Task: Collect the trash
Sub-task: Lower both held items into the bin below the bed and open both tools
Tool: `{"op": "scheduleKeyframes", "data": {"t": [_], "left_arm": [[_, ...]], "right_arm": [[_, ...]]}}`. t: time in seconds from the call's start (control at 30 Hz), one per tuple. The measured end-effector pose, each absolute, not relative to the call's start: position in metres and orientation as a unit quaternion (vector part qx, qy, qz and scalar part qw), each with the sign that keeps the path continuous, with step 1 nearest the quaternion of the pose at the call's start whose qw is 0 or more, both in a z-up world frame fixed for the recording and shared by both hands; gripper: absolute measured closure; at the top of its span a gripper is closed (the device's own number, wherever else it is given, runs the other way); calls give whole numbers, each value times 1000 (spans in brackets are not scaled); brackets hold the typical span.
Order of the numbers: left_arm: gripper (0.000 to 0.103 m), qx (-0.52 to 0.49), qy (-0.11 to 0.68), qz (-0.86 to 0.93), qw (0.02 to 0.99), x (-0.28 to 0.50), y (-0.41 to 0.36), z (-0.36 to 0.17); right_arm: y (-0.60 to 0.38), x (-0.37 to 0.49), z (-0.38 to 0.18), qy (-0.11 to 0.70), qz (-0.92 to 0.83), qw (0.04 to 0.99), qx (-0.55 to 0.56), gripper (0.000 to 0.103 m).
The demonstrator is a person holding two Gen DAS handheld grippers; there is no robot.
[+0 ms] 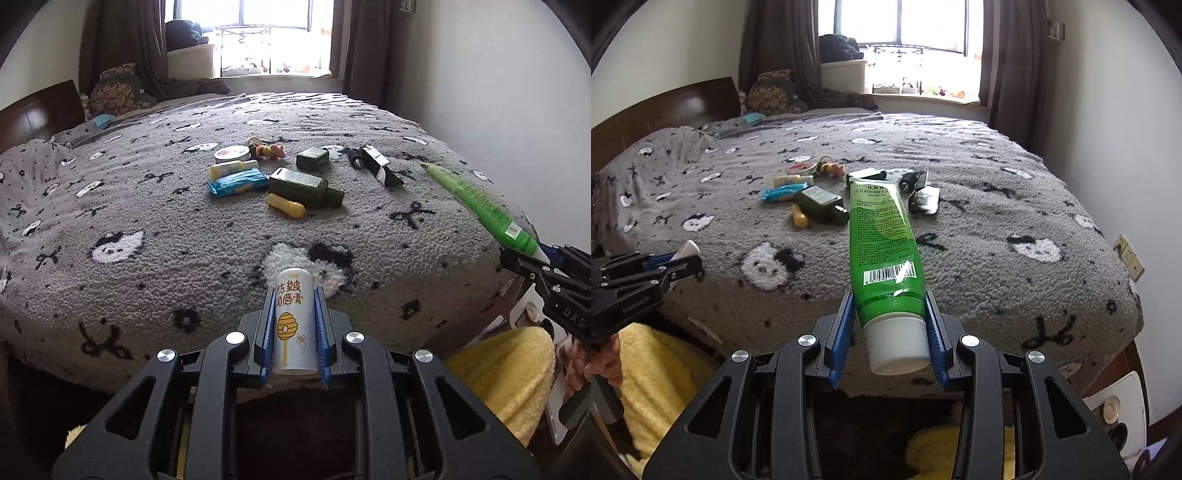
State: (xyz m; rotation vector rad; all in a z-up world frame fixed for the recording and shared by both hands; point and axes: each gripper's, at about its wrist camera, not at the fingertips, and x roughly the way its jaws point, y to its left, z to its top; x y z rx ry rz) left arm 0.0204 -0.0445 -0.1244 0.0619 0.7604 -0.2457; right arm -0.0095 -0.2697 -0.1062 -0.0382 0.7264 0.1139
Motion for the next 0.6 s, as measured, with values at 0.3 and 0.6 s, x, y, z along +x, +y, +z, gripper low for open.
{"op": "scheduleKeyframes", "data": {"t": [0.3,0.6], "left_arm": [[85,29,447,-153,881,-2,-51,-181],[85,38,521,-186,832,-2,-61,-243]], "right_arm": [[-239,-19,-163,467,114,877,-9,65],[-222,-16,-215,531,136,837,-2,66]]}}
